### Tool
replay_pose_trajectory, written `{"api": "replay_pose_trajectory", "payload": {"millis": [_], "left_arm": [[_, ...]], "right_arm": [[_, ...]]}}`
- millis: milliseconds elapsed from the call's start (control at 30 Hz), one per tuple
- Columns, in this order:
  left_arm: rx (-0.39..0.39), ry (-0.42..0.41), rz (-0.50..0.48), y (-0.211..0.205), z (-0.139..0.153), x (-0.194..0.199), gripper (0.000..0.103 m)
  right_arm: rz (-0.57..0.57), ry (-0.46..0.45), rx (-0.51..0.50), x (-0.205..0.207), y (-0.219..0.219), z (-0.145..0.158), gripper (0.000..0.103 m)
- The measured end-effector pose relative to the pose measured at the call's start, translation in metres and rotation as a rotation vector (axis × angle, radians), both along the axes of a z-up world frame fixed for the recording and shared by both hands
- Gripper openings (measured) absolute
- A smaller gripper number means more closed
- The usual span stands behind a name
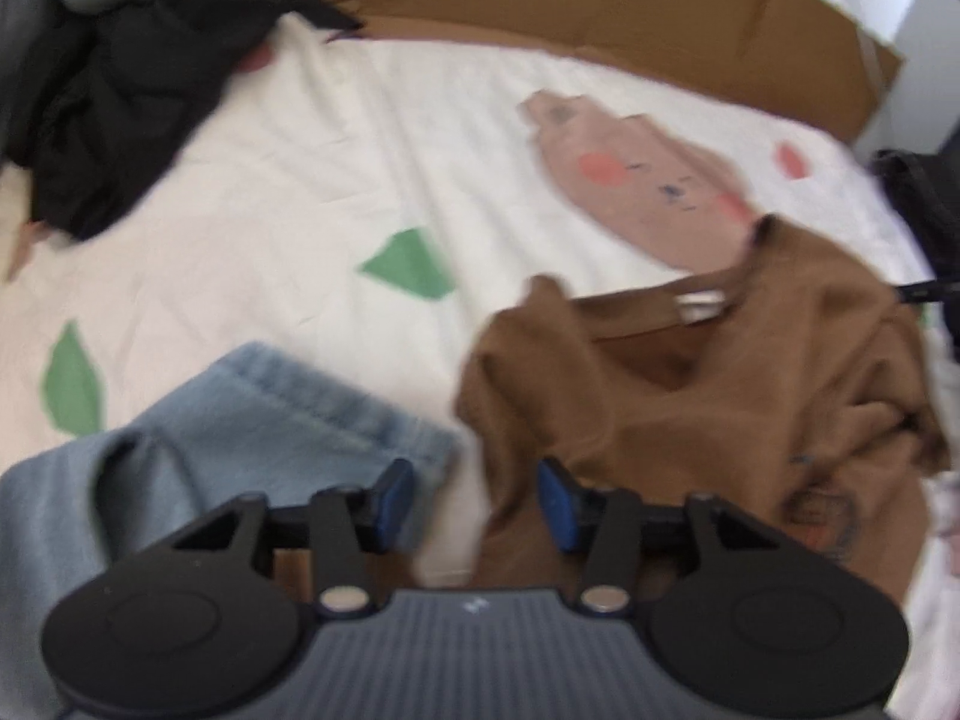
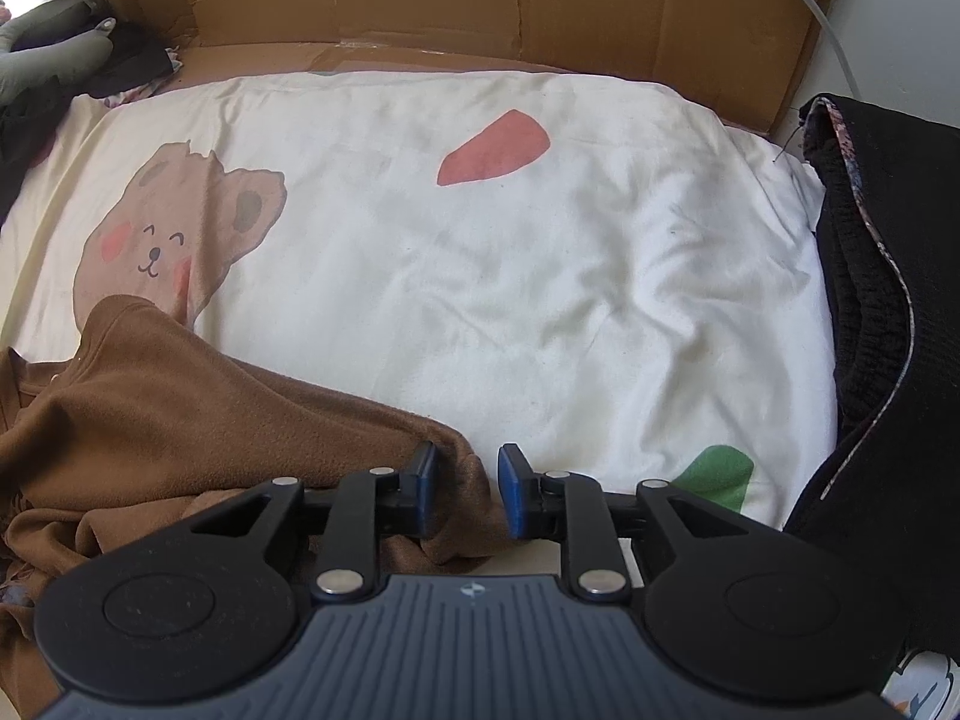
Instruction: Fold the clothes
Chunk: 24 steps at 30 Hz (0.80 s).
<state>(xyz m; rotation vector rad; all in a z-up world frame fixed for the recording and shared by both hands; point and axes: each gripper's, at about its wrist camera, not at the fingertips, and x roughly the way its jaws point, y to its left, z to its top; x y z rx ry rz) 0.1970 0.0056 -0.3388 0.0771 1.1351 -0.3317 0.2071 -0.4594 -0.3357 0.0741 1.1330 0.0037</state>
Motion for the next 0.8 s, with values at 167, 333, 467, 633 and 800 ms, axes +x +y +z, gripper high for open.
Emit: {"api": "replay_pose_trajectory", "payload": {"millis": [167,333,467,633,800], "left_arm": [[-0.054,0.032,-0.018,-0.007,-0.005,0.001,0.039],[-0.221,0.039,0.076,0.016,0.003,0.005,0.039],[-0.301,0.036,0.145,0.037,0.007,0.008,0.034],[-0.341,0.065,0.189,0.048,-0.003,0.02,0.015],[-0.335,0.096,0.228,0.052,-0.013,0.028,0.014]], "right_arm": [[0.014,0.006,-0.004,0.001,0.004,-0.002,0.029],[0.048,0.007,-0.004,0.003,0.003,0.003,0.029],[0.078,-0.012,0.007,0.01,-0.004,0.012,0.03],[0.136,-0.045,0.022,0.019,-0.005,0.025,0.036],[0.237,-0.055,0.025,0.029,0.009,0.03,0.039]]}}
